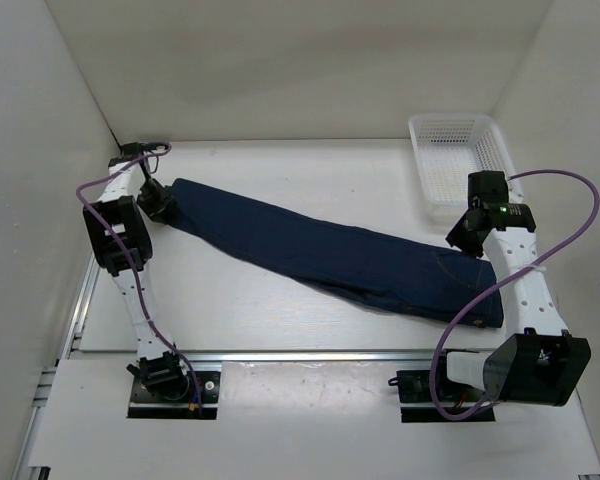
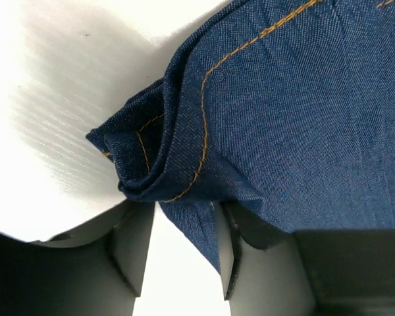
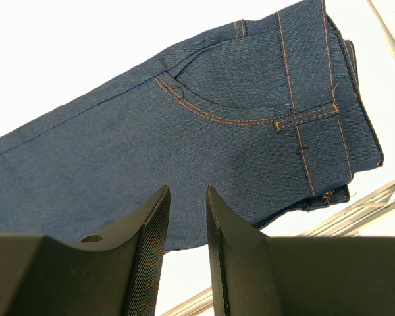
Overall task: Fold and stack the trousers
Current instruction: Fold the trousers
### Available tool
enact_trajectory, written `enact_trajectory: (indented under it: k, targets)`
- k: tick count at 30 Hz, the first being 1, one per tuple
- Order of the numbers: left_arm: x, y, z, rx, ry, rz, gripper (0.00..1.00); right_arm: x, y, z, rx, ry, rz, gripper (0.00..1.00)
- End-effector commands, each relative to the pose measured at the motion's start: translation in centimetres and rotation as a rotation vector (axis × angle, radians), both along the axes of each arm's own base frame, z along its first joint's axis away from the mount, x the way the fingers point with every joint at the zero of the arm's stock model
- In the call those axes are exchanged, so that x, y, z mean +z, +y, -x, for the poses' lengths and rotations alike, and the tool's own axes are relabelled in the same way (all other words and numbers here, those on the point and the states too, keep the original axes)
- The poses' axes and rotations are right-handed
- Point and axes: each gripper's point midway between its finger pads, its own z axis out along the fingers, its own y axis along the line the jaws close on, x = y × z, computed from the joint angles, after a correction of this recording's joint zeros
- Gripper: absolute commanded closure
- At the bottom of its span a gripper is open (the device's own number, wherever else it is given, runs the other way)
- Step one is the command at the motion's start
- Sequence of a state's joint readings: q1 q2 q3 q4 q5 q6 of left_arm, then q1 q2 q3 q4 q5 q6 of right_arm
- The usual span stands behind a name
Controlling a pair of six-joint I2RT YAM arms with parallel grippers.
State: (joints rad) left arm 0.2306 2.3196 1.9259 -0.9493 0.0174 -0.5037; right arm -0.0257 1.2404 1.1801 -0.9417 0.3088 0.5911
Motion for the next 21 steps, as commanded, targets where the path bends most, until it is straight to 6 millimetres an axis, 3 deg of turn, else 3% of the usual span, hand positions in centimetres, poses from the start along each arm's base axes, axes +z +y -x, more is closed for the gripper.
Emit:
enact_trajectory:
  k: [1,3,4,6,10,13,14,16,17,21]
  targets:
    - [-0.6,-0.5,-0.8,-0.039,-0.013,0.013,0.51,0.5,-0.2,0.5,0.006,-0.006,0.017,0.66]
    - [0.0,-0.4,-1.1,-0.048,-0.024,0.008,0.60,0.5,-0.2,0.5,0.006,-0.006,0.017,0.66]
    - [-0.5,-0.4,-1.0,-0.048,-0.014,0.010,0.76,0.5,-0.2,0.5,0.006,-0.006,0.017,0.66]
    - [-0.2,-0.3,-1.2,-0.058,-0.010,0.008,0.86,0.5,-0.2,0.5,0.006,-0.006,0.017,0.66]
    - [0.7,-0.2,-1.6,-0.058,-0.010,0.008,0.90,0.4,0.0,0.5,0.019,-0.004,0.012,0.66]
    - [4.8,0.1,-2.1,-0.056,-0.082,-0.046,0.90,0.3,1.1,0.6,0.049,0.003,-0.041,0.66]
    - [8.1,0.3,-2.3,-0.051,-0.146,-0.073,0.90,0.0,1.8,1.3,0.068,0.020,-0.078,0.66]
    - [11.2,0.8,-2.4,-0.040,-0.206,-0.112,0.90,-1.1,5.1,2.7,0.124,0.063,-0.254,0.62]
    - [13.6,0.9,-2.6,-0.039,-0.259,-0.125,0.90,-2.5,6.2,4.5,0.103,0.124,-0.326,0.57]
    - [16.7,1.2,-3.1,-0.032,-0.314,-0.148,0.90,-3.6,8.9,8.3,0.055,0.162,-0.493,0.44]
